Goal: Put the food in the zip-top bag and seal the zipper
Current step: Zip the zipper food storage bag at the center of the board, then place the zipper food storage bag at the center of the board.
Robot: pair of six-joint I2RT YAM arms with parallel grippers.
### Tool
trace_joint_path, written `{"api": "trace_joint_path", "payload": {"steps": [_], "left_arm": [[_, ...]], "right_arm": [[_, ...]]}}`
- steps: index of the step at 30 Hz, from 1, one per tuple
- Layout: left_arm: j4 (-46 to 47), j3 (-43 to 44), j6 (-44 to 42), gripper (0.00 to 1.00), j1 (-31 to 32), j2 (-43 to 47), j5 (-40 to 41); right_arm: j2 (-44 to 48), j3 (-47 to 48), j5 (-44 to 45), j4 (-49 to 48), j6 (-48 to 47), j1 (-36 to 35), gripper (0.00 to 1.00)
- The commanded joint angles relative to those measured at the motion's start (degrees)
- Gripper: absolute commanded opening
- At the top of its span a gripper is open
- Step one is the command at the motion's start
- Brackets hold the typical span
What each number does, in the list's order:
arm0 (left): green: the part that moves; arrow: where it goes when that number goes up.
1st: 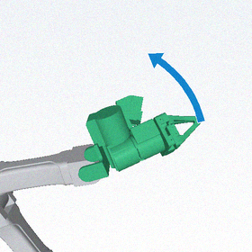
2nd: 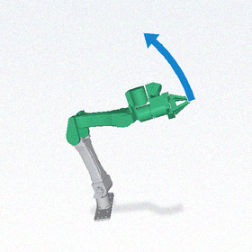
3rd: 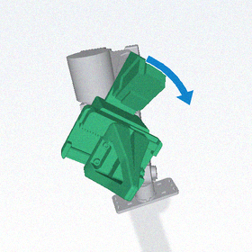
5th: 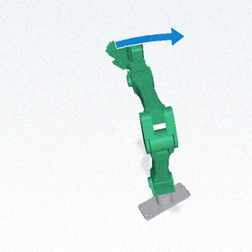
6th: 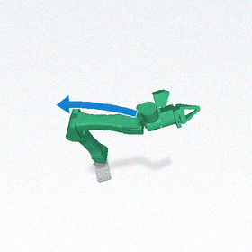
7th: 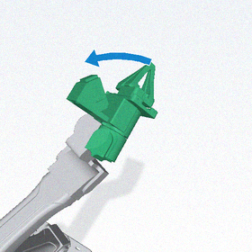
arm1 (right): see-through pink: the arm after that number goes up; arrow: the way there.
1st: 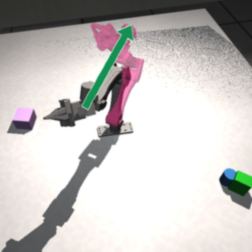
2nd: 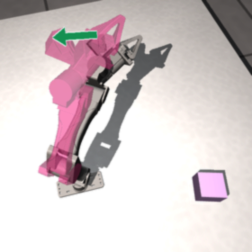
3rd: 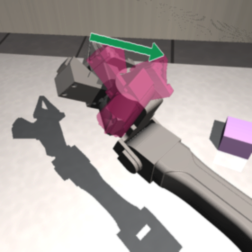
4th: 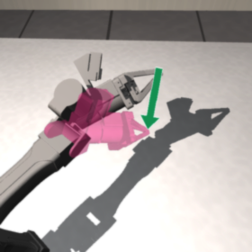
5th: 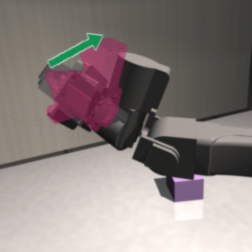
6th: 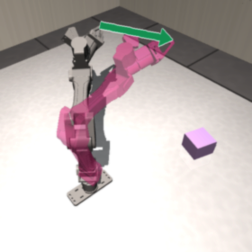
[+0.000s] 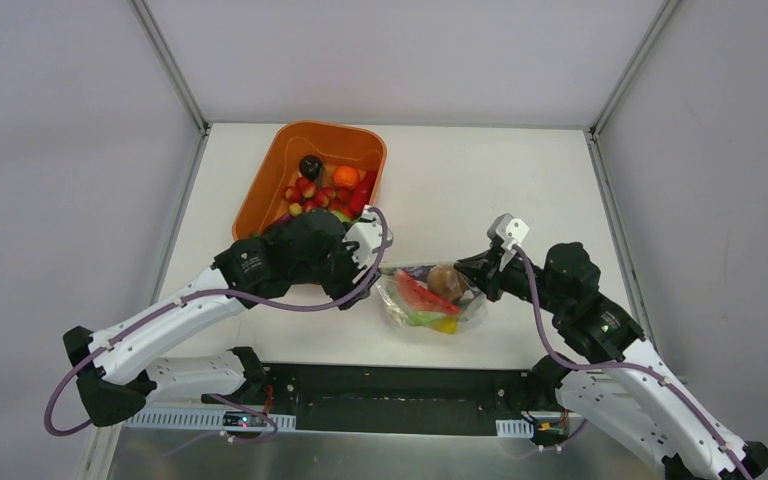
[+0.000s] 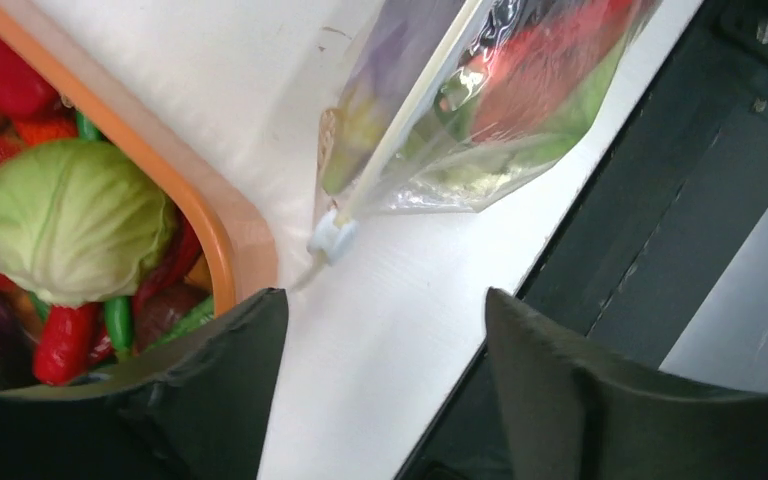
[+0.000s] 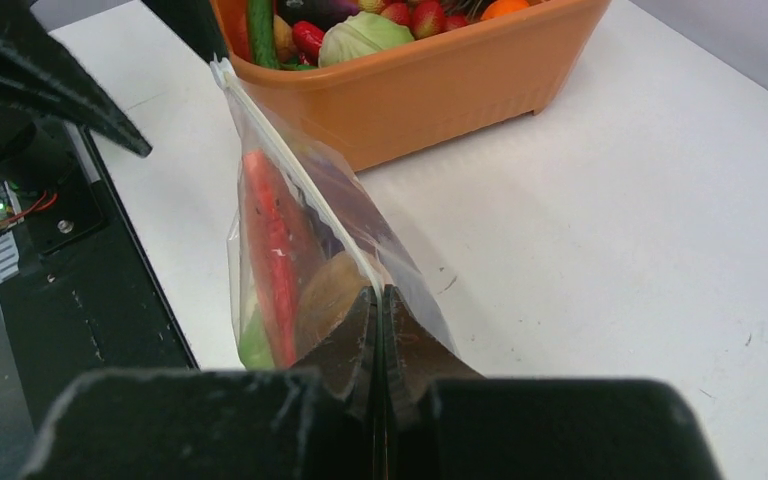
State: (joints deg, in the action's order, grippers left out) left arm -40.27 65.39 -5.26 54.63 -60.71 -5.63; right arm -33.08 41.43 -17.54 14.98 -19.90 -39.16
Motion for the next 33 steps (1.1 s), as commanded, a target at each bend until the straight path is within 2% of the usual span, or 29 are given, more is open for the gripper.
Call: {"api": "trace_joint_path", "payload": {"steps": [1, 3, 7, 15, 19, 21, 23, 25, 30, 31, 32, 33], "left_arm": [[11.7, -5.2, 4.7, 0.83, -1.5, 6.4, 5.3], [16.5, -7.6, 6.9, 0.9, -2.6, 9.8, 4.7], [19.9, -9.5, 9.1, 0.95, -3.4, 13.0, 3.7], [21.1, -10.3, 11.3, 0.95, -3.4, 13.1, 2.2], [22.3, -11.6, 12.0, 0.95, -3.4, 13.9, 2.5], [23.2, -12.2, 12.2, 0.96, -3.4, 14.1, 3.5], [23.2, -12.2, 12.1, 0.96, -3.4, 13.9, 3.8], [23.1, -11.9, 12.2, 0.96, -3.4, 13.5, 3.9], [22.2, -10.5, 11.9, 0.96, -3.4, 12.0, 3.7], [21.8, -10.2, 11.8, 0.96, -3.4, 11.9, 3.7], [21.6, -10.1, 11.8, 0.96, -3.4, 11.9, 3.8], [21.6, -10.2, 11.9, 0.96, -3.4, 12.0, 3.8]], "right_arm": [[-1.3, 0.7, 6.5, -9.5, 4.5, 0.3, 0.0], [-2.8, 1.7, 11.8, -11.2, 5.4, 0.2, 0.0], [-7.0, 5.7, 24.5, -13.3, 5.1, 0.6, 0.0], [-12.8, 11.0, 32.2, -16.0, 1.1, 1.5, 0.0], [-8.7, 5.7, 24.4, -13.8, 1.2, 1.5, 0.0], [-8.0, 4.0, 16.0, -9.0, 2.4, 1.5, 0.0], [-8.8, 3.0, 8.4, -5.0, 5.3, 1.5, 0.05], [-9.2, 1.6, 1.4, -3.5, 7.1, 1.5, 0.07], [-8.9, 0.8, -6.2, -3.7, 7.0, 1.5, 0.11], [-8.7, 1.4, -6.7, -3.2, 6.7, 1.5, 0.15], [-8.4, 2.0, -7.2, -3.1, 6.6, 1.5, 0.25], [-8.0, 2.4, -7.7, -3.1, 6.7, 1.4, 0.41]]}}
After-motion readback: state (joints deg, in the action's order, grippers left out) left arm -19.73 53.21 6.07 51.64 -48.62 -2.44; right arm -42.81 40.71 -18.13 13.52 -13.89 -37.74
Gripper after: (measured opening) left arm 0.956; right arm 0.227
